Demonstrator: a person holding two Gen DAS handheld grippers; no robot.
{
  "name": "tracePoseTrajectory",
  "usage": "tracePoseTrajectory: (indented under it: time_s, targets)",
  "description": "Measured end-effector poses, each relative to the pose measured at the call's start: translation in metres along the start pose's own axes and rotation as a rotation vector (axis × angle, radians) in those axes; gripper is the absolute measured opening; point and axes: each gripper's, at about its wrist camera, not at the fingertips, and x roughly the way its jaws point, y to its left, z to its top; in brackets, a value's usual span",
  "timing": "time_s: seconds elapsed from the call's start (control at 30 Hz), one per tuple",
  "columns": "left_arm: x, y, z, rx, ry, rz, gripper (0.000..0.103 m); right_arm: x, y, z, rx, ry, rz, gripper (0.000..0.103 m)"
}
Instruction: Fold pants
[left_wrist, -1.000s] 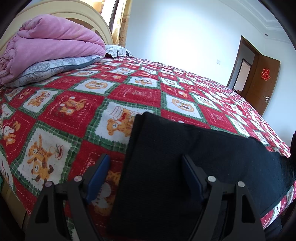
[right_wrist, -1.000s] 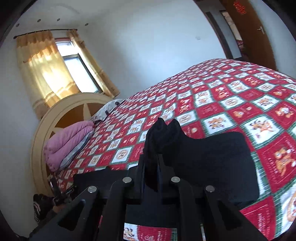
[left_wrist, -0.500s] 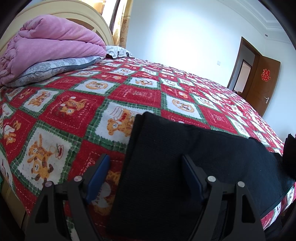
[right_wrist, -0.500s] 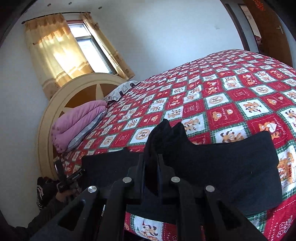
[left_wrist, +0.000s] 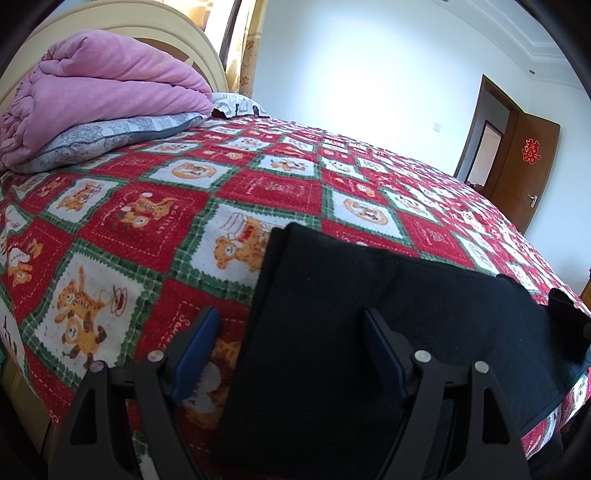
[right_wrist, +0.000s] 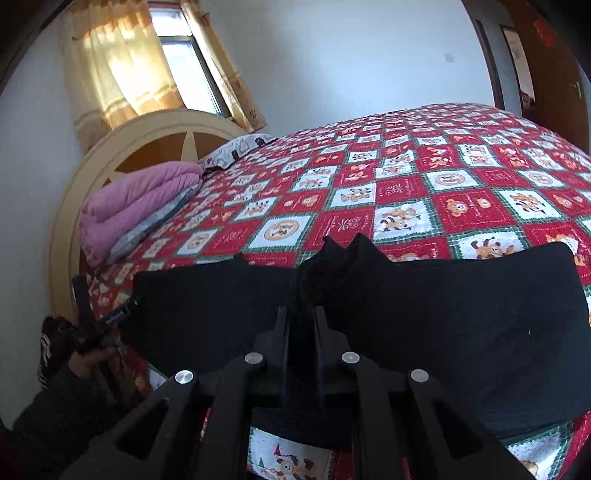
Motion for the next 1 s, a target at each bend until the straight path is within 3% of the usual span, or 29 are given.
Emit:
tracePoseTrajectory:
  time_s: [0.6,0.77,0.9,1.0]
  targets:
    - [0.001,0.0,0.0,-0.001,-0.005,0.001,0.081,0.036,0.032,-0.028,-0.245,0.123,-0.092,0.011]
    - [0.0,-0.001,-0.001,-0.002,-0.005,0.002,0.082,0.046,0.047,-0.042,-0.395,0.16,-0.15,0.012]
    - [0.001,0.0,0.001,-0.001,-0.004,0.001,0.082,0.041,0.051,-0.044,-0.434,0.161,-0.162,0.018]
    - [0.0,0.0,0.001,-0.011,-0.005,0.001,0.082,0.022,0.046,-0.037,-0.392,0.131,-0.066,0.028]
